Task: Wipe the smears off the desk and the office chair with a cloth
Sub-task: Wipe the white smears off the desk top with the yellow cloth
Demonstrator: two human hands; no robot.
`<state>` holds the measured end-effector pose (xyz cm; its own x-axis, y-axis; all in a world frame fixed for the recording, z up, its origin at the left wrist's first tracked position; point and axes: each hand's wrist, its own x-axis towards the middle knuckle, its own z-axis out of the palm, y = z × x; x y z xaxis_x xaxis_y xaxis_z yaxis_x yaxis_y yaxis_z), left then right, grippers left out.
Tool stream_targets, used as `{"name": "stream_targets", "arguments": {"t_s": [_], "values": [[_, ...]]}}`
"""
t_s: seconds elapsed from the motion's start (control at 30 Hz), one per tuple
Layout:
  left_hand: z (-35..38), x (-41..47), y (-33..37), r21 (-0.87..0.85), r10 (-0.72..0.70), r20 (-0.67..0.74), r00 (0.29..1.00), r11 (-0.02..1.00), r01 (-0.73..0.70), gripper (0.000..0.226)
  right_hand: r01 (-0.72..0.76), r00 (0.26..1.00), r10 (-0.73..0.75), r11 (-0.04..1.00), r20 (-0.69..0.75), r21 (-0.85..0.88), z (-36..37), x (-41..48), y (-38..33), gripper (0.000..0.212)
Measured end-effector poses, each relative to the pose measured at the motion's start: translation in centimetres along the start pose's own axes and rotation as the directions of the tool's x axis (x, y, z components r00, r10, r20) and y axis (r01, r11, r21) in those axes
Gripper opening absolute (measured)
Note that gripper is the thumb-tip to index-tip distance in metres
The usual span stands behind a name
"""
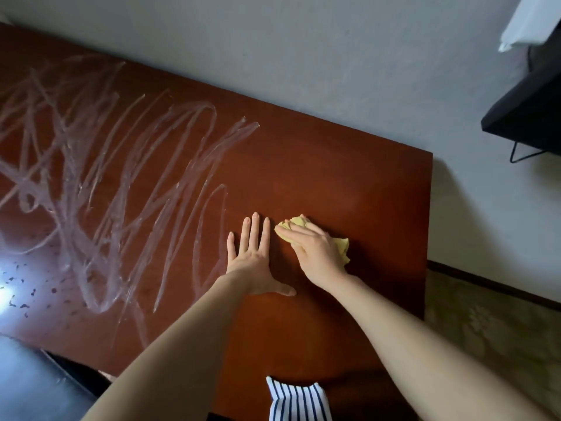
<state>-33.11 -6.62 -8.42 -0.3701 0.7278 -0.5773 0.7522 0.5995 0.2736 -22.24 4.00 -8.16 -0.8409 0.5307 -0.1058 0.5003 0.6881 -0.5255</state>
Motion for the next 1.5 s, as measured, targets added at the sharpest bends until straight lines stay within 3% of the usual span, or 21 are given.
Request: {"name": "stream_targets", "arguments": {"t_s": [0.13, 0.37, 0.5, 0.63, 0.77, 0.87, 0.97, 1.03, 1.1, 1.17, 1.23, 1.37, 1.5], "values": [[-0.2, -0.5, -0.3, 0.009, 0.05, -0.046, 0.998, 0.999, -0.05, 0.143, -0.021, 1.0, 0.021, 0.999, 0.018, 0.041, 0.5, -2.4, -1.0, 0.042], [1.7, -4.1, -1.7, -0.043, 0.176, -0.169, 0.97, 0.982, -0.186, 0.1, -0.026, 1.0, 0.024, 0.998, 0.019, 0.065, 1.6, -5.6, -2.4, 0.044], [4.8, -7.7, -2.0, -0.224, 0.101, -0.301, 0.948, 0.959, -0.173, 0.069, 0.018, 0.999, -0.02, 0.997, 0.036, 0.07, 1.9, -8.4, -3.1, 0.042], [7.2, -11.1, -1.3, -0.399, -0.024, -0.461, 0.887, 0.898, -0.184, 0.047, 0.04, 0.989, -0.053, 0.995, 0.14, 0.096, 2.1, -11.4, -2.7, 0.042], [8.7, -14.5, 0.0, -0.61, -0.139, -0.468, 0.873, 0.765, -0.205, 0.041, -0.003, 0.964, -0.065, 0.967, 0.258, 0.255, 1.1, -13.1, -2.8, 0.042], [8.9, -16.5, 0.2, -0.73, -0.171, -0.406, 0.898, 0.651, -0.206, 0.04, -0.105, 0.949, -0.071, 0.849, 0.308, 0.518, -0.2, -13.7, -4.5, 0.045], [8.6, -18.2, 0.2, -0.857, -0.207, -0.34, 0.918, 0.471, -0.211, 0.034, -0.191, 0.934, -0.09, 0.692, 0.346, 0.697, -1.1, -13.9, -6.8, 0.044], [7.9, -18.8, 0.2, -0.935, -0.273, -0.293, 0.916, 0.281, -0.215, 0.024, -0.291, 0.921, -0.082, 0.508, 0.382, 0.811, -1.5, -13.7, -7.8, 0.041], [7.8, -20.2, -0.2, -0.974, -0.375, -0.198, 0.906, -0.027, -0.224, 0.019, -0.374, 0.893, -0.134, 0.313, 0.43, 0.873, -1.2, -13.8, -9.3, 0.037], [7.9, -21.0, -0.9, -0.953, -0.398, -0.13, 0.908, -0.201, -0.225, 0.024, -0.458, 0.865, -0.172, 0.111, 0.471, 0.882, -1.0, -13.8, -10.3, 0.036], [8.0, -21.7, -1.2, -0.936, -0.368, -0.116, 0.923, -0.27, -0.225, 0.027, -0.518, 0.84, -0.183, 0.008, 0.511, 0.855, -0.7, -13.9, -11.1, 0.04], [8.0, -22.3, -1.2, -0.897, -0.414, -0.163, 0.896, -0.317, -0.309, 0.011, -0.526, 0.841, -0.154, -0.005, 0.519, 0.851, -0.1, -13.7, -11.7, 0.049], [7.4, -21.8, -1.5, -0.885, -0.427, -0.137, 0.894, -0.353, -0.304, 0.006, -0.522, 0.85, -0.143, -0.091, 0.508, 0.848, -0.4, -13.2, -11.1, 0.047]]}}
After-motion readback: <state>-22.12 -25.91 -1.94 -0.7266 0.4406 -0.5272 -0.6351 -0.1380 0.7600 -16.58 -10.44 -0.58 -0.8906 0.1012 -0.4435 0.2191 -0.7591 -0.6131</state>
